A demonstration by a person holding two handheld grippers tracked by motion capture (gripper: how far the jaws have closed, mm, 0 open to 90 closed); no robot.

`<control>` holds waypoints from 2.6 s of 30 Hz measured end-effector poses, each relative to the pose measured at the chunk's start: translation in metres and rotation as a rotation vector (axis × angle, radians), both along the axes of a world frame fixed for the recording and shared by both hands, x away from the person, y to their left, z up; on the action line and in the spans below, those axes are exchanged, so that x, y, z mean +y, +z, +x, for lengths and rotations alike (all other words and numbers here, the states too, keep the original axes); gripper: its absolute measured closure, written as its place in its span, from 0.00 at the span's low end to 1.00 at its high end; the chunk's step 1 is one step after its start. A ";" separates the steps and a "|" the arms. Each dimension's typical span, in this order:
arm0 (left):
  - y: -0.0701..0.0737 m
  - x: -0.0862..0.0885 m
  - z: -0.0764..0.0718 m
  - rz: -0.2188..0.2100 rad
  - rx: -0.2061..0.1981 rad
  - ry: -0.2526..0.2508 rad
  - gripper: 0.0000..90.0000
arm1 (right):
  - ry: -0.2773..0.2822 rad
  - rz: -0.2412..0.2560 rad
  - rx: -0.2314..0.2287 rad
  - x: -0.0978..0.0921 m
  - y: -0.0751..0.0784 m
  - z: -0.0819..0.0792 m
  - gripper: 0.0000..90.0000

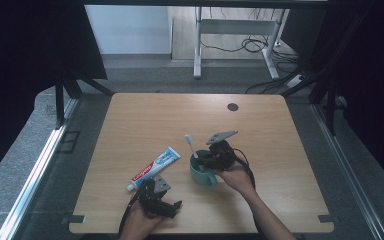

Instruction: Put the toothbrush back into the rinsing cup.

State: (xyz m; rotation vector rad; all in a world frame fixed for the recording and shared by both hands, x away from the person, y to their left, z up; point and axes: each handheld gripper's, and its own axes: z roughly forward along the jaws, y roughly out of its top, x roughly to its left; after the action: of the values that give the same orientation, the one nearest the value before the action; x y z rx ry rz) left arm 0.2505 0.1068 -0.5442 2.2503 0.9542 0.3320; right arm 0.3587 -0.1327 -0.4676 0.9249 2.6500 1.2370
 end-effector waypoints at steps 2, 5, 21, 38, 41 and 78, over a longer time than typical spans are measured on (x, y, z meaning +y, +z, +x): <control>0.000 0.000 0.000 0.001 0.000 0.000 0.00 | 0.004 -0.005 0.002 0.000 0.000 0.000 0.85; 0.000 0.000 0.000 0.001 -0.001 0.000 0.00 | 0.009 -0.031 -0.004 0.001 -0.003 0.000 0.81; 0.000 0.000 0.000 0.002 0.000 -0.002 0.00 | 0.027 -0.031 -0.028 0.002 0.013 -0.006 0.68; 0.000 0.000 0.000 0.000 -0.001 0.001 0.00 | 0.025 -0.041 -0.071 -0.013 0.033 -0.016 0.28; 0.000 0.000 0.000 0.001 0.000 0.000 0.00 | 0.010 -0.050 -0.091 -0.017 0.036 -0.018 0.18; 0.000 0.000 0.000 0.002 0.000 -0.001 0.00 | -0.075 -0.135 -0.148 -0.078 0.024 -0.044 0.00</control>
State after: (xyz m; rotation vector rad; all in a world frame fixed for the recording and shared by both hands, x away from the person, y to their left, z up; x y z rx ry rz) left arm 0.2507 0.1069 -0.5441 2.2528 0.9529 0.3329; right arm 0.3149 -0.2105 -0.4438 0.8673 2.5239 1.0522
